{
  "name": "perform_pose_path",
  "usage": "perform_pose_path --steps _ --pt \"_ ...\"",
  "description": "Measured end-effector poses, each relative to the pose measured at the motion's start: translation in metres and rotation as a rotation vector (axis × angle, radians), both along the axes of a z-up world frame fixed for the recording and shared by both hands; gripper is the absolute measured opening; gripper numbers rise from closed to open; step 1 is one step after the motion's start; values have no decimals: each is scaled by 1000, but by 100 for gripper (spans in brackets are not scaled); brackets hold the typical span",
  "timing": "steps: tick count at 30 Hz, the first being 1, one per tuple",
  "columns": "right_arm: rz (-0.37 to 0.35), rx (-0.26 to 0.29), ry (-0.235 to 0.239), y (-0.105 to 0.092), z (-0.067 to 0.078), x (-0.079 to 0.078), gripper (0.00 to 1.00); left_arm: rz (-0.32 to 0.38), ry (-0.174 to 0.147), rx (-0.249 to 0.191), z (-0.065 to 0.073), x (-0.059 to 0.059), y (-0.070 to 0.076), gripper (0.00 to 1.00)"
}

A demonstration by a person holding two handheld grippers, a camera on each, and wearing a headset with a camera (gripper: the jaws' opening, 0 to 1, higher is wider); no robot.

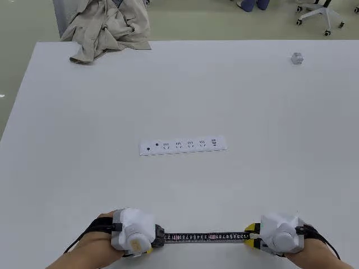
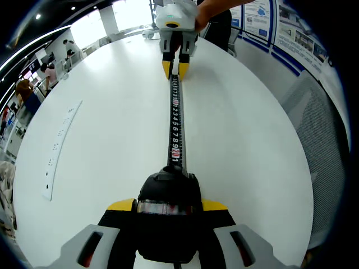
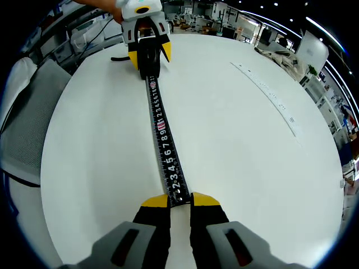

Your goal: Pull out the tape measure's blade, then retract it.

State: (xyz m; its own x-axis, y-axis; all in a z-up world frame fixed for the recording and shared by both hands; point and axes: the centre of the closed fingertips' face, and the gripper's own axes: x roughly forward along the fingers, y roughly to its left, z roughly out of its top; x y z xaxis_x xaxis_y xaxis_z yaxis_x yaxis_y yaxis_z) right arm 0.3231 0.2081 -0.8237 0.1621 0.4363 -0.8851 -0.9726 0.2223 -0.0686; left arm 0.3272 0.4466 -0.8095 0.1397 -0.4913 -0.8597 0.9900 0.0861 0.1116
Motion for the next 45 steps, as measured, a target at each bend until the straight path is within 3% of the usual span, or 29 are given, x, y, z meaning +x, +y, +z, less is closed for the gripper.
perform_pose_path --steps 13,45 --pt "22 -39 5 1 -1 0 13 -1 -3 6 0 0 0 39" --pt "127 -141 -68 3 0 2 16 0 8 11 -1 -1 0 40"
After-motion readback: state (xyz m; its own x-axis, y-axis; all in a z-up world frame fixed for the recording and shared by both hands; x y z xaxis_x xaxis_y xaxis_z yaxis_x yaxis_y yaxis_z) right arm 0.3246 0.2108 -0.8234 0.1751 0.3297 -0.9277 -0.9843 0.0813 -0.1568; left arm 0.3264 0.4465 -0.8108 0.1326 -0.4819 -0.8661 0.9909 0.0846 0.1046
